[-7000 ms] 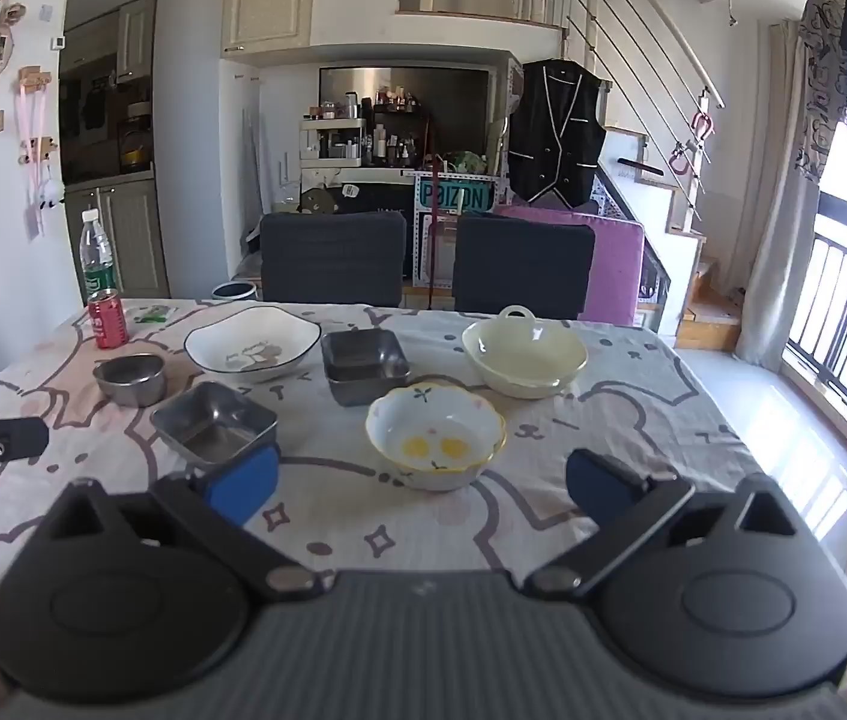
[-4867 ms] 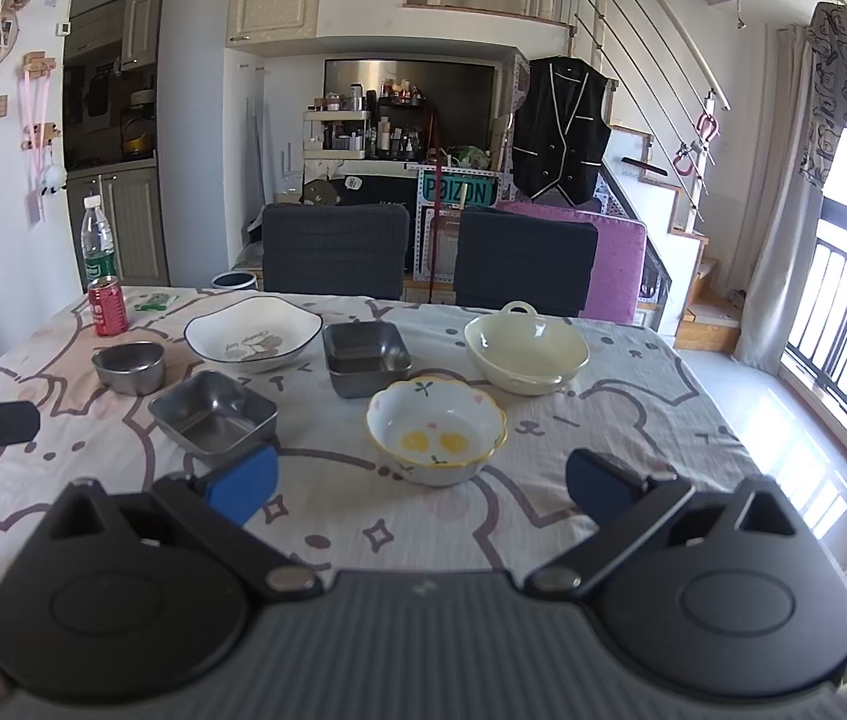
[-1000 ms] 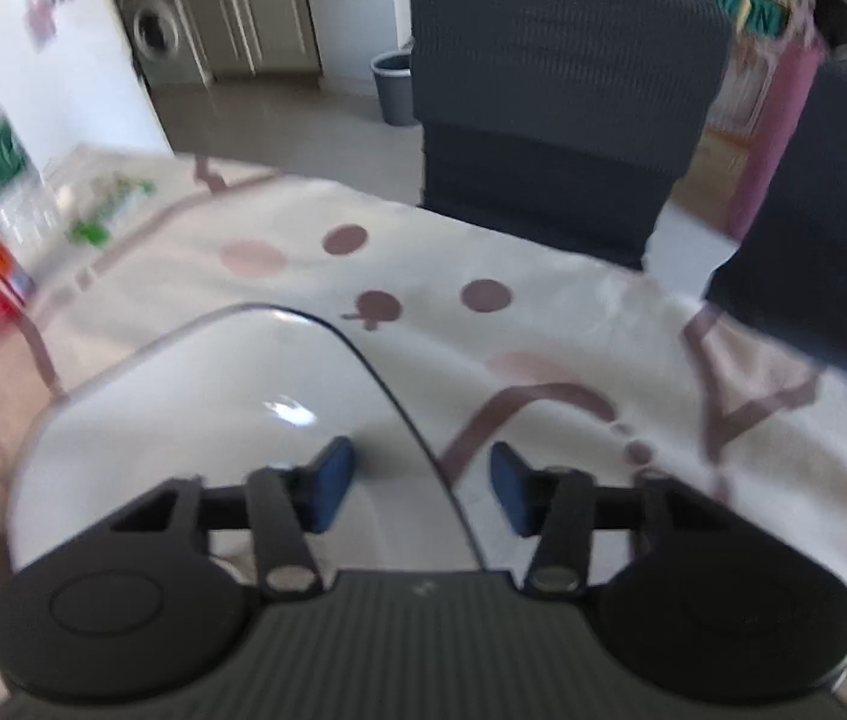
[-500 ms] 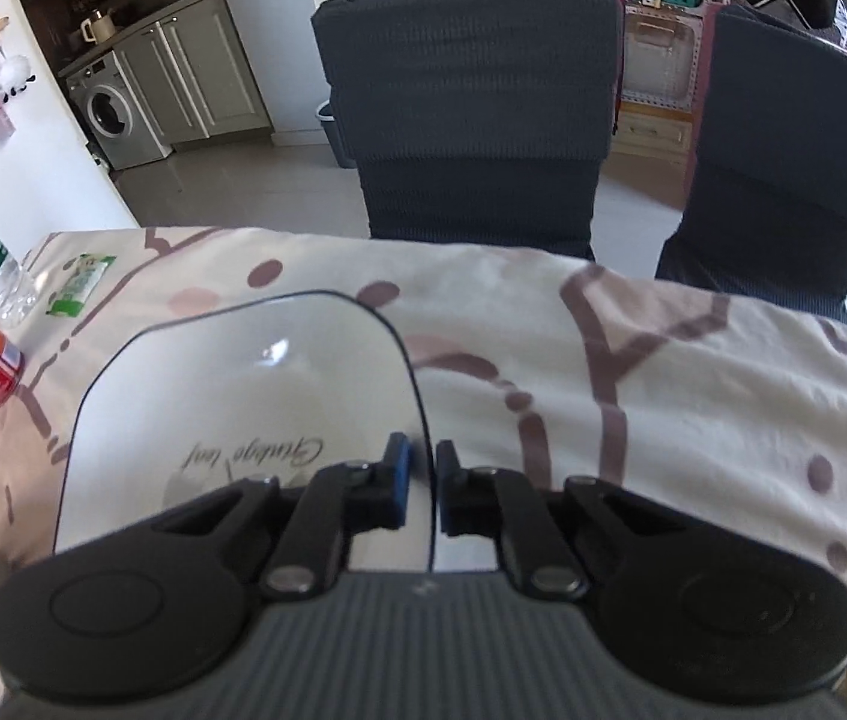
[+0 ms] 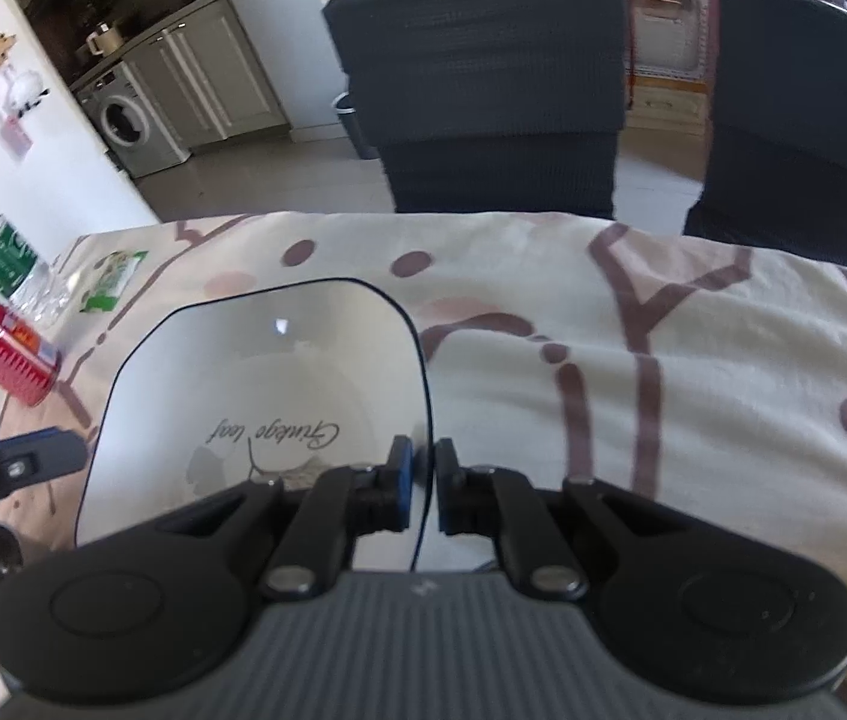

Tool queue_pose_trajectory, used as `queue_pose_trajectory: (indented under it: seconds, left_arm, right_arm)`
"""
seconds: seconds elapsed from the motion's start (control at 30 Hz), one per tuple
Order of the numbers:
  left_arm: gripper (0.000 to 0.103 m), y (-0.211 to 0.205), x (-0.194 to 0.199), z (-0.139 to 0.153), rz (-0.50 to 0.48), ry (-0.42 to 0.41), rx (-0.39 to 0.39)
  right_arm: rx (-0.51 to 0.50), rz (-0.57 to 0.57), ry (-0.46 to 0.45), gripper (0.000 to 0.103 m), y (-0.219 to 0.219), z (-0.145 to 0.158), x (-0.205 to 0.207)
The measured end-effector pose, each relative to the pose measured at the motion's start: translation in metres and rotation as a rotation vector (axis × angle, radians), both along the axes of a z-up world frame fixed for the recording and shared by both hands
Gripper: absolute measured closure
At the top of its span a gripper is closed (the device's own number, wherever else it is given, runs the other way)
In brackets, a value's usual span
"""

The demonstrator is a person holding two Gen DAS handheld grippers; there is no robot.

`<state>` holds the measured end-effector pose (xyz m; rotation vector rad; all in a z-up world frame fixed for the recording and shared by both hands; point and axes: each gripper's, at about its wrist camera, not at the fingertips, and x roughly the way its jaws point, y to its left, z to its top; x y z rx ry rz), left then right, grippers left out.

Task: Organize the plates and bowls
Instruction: 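Close the left gripper on the plate rim while the right gripper holds it, then lift and carry the white plate with both grippers toward the table edge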

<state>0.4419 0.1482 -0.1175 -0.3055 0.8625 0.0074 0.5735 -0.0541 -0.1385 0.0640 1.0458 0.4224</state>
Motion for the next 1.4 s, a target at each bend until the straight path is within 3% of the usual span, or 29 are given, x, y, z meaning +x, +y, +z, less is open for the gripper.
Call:
queue_pose_trajectory:
  seconds: [0.2,0.33,0.5,0.83,1.03,1.4]
  left_arm:
    - [0.079,0.017,0.013,-0.012,0.001,0.059,-0.018]
    - [0.085,0.023,0.018,-0.023,-0.004,0.101,-0.030]
    - [0.090,0.026,0.018,-0.028,0.001,0.093,-0.066]
    - [0.093,0.012,0.015,-0.027,-0.020,0.065,-0.013]
    - [0.094,0.002,-0.003,0.010,-0.053,-0.043,-0.023]
    - [0.095,-0.056,-0.082,0.106,-0.139,-0.187,-0.032]
  right_arm:
    - [0.000,0.050,-0.032,0.092,0.006,-0.001,-0.003]
    - [0.007,0.067,0.008,0.089,0.001,-0.002,-0.004]
    - [-0.002,0.054,0.045,0.087,0.006,-0.005,0.000]
    - [-0.041,0.043,0.019,0.086,0.017,-0.006,-0.003]
    - [-0.049,0.024,-0.027,0.085,0.011,0.013,-0.020]
    - [0.026,-0.048,-0.192,0.087,-0.054,0.116,-0.110]
